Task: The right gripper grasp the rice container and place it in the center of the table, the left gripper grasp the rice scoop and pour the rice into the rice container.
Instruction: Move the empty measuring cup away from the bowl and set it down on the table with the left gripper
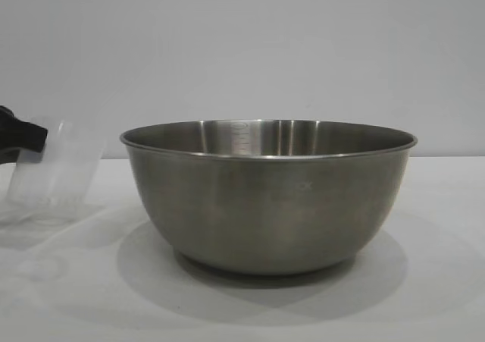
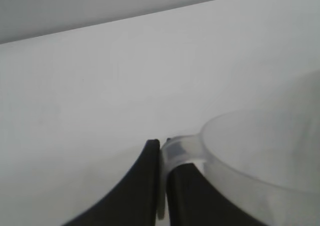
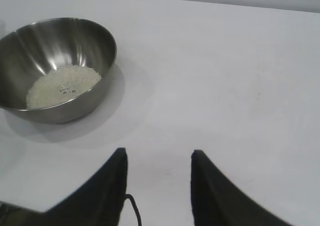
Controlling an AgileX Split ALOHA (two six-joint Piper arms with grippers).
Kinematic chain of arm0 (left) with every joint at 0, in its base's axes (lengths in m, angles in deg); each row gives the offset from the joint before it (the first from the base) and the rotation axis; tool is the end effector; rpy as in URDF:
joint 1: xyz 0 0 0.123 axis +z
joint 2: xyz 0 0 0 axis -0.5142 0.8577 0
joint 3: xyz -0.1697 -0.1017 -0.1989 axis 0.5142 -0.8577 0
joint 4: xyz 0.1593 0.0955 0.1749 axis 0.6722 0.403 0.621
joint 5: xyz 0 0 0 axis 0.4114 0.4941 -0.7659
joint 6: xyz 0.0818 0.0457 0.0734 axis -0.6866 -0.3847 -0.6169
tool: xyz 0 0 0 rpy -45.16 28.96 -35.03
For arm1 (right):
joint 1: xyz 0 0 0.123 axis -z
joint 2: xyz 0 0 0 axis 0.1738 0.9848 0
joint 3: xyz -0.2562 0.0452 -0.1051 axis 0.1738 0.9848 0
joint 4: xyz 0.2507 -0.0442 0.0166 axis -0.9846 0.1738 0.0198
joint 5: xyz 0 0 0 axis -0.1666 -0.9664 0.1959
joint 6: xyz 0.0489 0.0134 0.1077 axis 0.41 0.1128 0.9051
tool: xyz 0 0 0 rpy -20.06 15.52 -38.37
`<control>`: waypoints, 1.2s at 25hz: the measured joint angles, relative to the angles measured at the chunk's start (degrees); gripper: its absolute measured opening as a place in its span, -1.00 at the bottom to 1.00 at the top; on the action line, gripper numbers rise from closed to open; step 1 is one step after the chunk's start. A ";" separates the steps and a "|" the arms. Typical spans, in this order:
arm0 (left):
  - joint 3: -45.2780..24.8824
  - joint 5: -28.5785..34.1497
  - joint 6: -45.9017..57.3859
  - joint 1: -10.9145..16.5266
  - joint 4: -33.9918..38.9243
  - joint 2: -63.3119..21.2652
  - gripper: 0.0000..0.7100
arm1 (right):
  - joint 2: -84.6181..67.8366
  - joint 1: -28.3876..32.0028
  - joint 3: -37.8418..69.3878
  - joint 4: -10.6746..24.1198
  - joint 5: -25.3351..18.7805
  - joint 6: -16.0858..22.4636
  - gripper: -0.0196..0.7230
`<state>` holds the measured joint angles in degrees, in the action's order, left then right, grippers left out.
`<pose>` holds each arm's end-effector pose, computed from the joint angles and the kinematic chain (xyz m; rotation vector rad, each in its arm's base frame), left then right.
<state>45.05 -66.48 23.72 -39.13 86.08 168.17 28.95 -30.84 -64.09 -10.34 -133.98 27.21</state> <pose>0.3034 -0.0594 0.0670 0.2996 1.8940 -0.1700 0.0208 0.0060 0.2549 -0.3163 2.1047 0.2332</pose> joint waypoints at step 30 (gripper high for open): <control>-6.58 -0.08 3.86 7.68 -9.50 -3.82 -0.55 | 0.00 0.00 0.00 0.00 0.00 0.00 -0.25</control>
<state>38.47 -66.56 27.58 -31.45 76.58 164.36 28.95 -30.84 -64.09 -10.34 -133.98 27.21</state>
